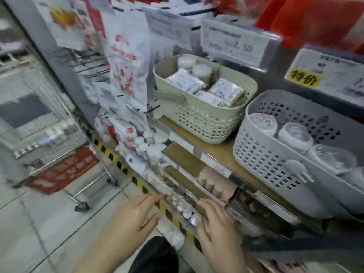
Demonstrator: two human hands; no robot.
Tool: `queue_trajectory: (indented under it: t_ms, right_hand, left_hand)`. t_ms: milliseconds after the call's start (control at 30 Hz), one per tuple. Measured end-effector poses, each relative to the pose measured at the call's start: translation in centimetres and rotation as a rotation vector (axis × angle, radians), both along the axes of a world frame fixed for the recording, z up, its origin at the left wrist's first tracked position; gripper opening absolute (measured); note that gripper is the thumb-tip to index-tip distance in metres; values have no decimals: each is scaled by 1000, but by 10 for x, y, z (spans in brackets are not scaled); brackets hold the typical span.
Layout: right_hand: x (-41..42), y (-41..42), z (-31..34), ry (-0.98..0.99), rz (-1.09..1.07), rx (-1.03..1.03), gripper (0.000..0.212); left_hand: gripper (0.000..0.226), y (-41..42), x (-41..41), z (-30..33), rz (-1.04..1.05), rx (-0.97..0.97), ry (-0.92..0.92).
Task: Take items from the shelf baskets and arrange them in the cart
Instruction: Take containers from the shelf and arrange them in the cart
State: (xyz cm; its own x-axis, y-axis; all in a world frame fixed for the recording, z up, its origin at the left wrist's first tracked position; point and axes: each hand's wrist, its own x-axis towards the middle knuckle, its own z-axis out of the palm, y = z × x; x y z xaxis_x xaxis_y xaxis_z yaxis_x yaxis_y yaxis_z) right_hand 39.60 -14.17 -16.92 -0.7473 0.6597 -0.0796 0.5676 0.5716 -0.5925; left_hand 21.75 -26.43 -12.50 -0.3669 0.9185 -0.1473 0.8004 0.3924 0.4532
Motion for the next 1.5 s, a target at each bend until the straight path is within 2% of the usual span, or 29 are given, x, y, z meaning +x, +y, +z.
queue_trajectory:
  t_ms: [100,233,400,533,733,967,1300,1500]
  right_hand:
    - [-32,-16,-13,-110,118,-93,40]
    - [-75,-38,-23,-180,259,-118,40]
    - [-154,-69,-32,-212,371,-137,36]
    - [-249,-122,-30,-96,460,-141,35]
    - [-369,-200,-23,91,573,-122,34]
    - [-445,-213,-38,29,527,-172,32]
    - [-574,-152,-74,-74,282,-131,28]
    - [-657,-163,-93,-114,289,-107,27]
  left_hand:
    - [41,-56,-17,-14,227,-87,-44]
    - [41,-120,-46,-27,491,-84,-66]
    - [42,-174,-92,-27,649,-50,-36]
    - [40,-236,-145,-25,763,3,-6]
    - [38,-330,-233,-34,915,-42,16]
    - [36,-353,-329,-38,905,-46,-37]
    - [41,-266,-491,-61,628,-55,-130]
    - [42,-259,-579,-86,525,-114,-172]
